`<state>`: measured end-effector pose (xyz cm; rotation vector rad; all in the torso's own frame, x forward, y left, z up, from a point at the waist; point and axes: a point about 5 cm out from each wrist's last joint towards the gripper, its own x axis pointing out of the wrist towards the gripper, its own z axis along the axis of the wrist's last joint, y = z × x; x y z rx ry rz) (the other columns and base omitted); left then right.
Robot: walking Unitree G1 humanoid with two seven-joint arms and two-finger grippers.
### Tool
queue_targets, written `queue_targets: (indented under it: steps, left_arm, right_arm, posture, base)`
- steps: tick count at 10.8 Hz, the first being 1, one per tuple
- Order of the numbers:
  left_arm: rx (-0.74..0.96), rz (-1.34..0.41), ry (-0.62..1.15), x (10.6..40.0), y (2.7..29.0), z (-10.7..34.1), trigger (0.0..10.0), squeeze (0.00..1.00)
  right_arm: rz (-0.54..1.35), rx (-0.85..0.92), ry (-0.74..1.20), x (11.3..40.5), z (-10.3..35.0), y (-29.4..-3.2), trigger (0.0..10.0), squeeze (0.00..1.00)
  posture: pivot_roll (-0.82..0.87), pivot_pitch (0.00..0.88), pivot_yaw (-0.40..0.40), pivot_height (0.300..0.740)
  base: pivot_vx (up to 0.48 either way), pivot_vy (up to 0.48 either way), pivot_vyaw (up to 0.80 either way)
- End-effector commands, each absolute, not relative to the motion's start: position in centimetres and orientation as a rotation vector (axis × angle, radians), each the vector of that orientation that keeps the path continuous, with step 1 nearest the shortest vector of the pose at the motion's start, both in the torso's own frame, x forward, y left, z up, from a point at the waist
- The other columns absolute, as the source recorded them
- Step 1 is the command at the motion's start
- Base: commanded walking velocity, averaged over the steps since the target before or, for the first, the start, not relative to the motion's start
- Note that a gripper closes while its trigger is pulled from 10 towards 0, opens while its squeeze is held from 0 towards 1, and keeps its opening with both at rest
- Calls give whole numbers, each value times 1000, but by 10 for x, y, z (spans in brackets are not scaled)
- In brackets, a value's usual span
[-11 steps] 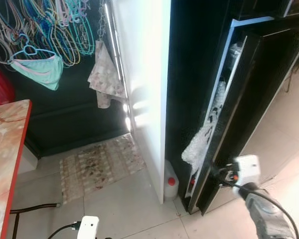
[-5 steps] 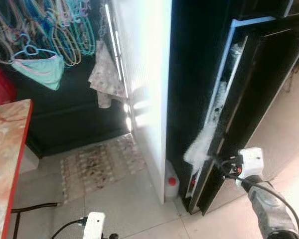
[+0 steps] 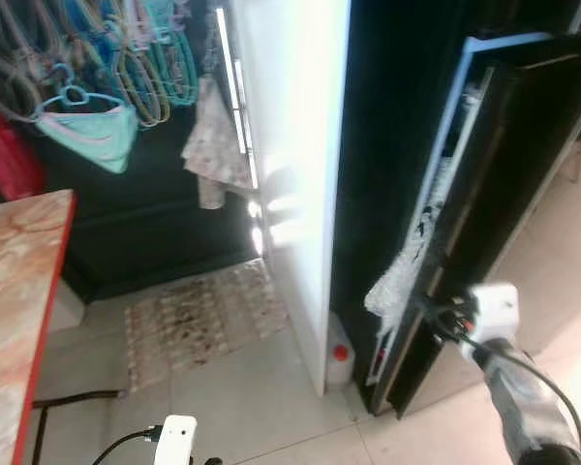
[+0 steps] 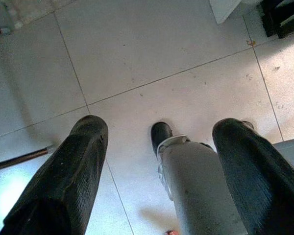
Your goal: Restocking fridge
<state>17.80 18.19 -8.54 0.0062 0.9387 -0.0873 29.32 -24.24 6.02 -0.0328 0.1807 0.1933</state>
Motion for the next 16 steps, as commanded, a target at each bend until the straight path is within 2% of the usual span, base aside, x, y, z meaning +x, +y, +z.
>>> queue_targets:
  steps: [1, 2, 4, 7, 11, 13, 14, 16]
  left_arm:
    - [28, -91, 959, 175, 187, -87, 10000, 0]
    - [26, -88, 960, 174, 187, -87, 10000, 0]
    - [24, -91, 964, 168, 186, -89, 10000, 0]
    - [25, -88, 959, 170, 185, -89, 10000, 0]
    - [28, -85, 957, 169, 188, -88, 10000, 0]
    - [30, -82, 957, 169, 190, -88, 10000, 0]
    - [28, -79, 956, 170, 189, -88, 10000, 0]
    - [22, -82, 954, 172, 180, -89, 10000, 0]
  right_arm:
    - [276, -15, 148, 300, 67, -227, 10000, 0]
    - [393, 5, 129, 301, 70, -212, 10000, 0]
    - [465, -5, 132, 308, 72, -200, 10000, 0]
    - [457, -42, 141, 319, 76, -200, 10000, 0]
    - [340, -96, 154, 338, 83, -205, 10000, 0]
    - [363, -89, 150, 349, 89, -190, 10000, 0]
    - [385, -71, 142, 358, 96, -175, 10000, 0]
    - [405, -67, 152, 364, 99, -162, 10000, 0]
  posture:
    - [-29, 0, 72, 740]
    - [-29, 0, 72, 740]
    - [-27, 0, 71, 740]
    - [-23, 0, 70, 740]
    - [-22, 0, 72, 740]
    - [-14, 0, 72, 740]
    - [-7, 0, 70, 740]
    - [-2, 0, 63, 740]
  base:
    - [0, 0, 0]
    - [0, 0, 0]
    - [0, 0, 0]
    - [0, 0, 0]
    - [0, 0, 0]
    - [0, 0, 0]
    - [0, 0, 0]
    - [0, 0, 0]
